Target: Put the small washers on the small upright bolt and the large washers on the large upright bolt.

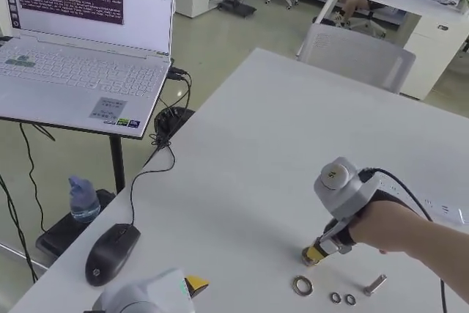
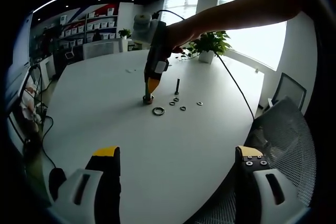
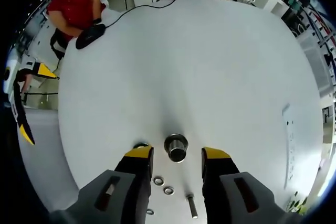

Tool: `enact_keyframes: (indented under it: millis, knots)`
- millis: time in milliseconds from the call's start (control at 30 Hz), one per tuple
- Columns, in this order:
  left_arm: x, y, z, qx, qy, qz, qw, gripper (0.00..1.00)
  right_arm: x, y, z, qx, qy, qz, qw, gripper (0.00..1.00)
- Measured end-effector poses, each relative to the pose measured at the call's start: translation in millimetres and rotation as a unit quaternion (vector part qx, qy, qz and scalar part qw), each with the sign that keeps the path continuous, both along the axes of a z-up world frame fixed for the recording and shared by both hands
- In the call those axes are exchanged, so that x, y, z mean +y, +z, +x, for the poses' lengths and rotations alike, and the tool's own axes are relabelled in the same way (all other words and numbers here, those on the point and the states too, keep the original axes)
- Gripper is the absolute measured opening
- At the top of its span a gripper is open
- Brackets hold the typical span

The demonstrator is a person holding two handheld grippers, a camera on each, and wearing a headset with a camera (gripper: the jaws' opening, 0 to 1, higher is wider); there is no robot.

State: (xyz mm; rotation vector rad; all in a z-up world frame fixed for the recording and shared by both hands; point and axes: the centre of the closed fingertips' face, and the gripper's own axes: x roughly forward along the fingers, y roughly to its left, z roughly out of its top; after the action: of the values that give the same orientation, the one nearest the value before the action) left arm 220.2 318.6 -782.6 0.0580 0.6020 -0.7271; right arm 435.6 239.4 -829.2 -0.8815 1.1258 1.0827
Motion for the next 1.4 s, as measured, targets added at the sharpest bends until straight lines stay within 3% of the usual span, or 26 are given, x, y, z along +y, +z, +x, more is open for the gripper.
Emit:
enact_keyframes:
  millis: [167, 433, 633, 700, 867, 1233, 1400]
  knots:
    - [-0.3, 0.0, 0.2, 0.000, -0.007, 0.006, 1.0000, 0.91, -2.1, 9.8, -5.7, -0.003, 0.002, 0.004, 1.0000, 0.38]
    - [-2.6, -5.2, -3.3, 0.017, -0.006, 0.003, 0.9998, 0.97, -1.7, 21.2, -11.9, -0.006, 0.005, 0.010, 0.9999, 0.38]
    - [-3.0, -1.9, -2.1, 0.013, 0.001, 0.002, 0.9999, 0.99, -1.3, 24.3, -20.4, -0.006, 0.010, 0.006, 0.9999, 0.38]
    - [-3.2, -2.9, -4.3, 0.019, -0.003, 0.003, 0.9998, 0.99, 0.6, 26.9, -24.1, -0.006, 0.011, 0.008, 0.9999, 0.38]
    - [-4.3, 1.6, -5.5, 0.010, -0.006, 0.004, 0.9999, 0.99, 4.2, 30.8, -33.3, -0.005, 0.015, 0.012, 0.9998, 0.38]
    - [-4.6, 1.1, -10.9, 0.010, -0.011, 0.008, 0.9999, 0.96, 5.5, 28.6, -54.6, 0.002, 0.022, 0.013, 0.9997, 0.37]
    - [-6.4, 3.6, -8.0, 0.008, -0.011, 0.004, 0.9999, 0.96, 2.9, 25.3, -59.2, 0.006, 0.022, 0.013, 0.9997, 0.37]
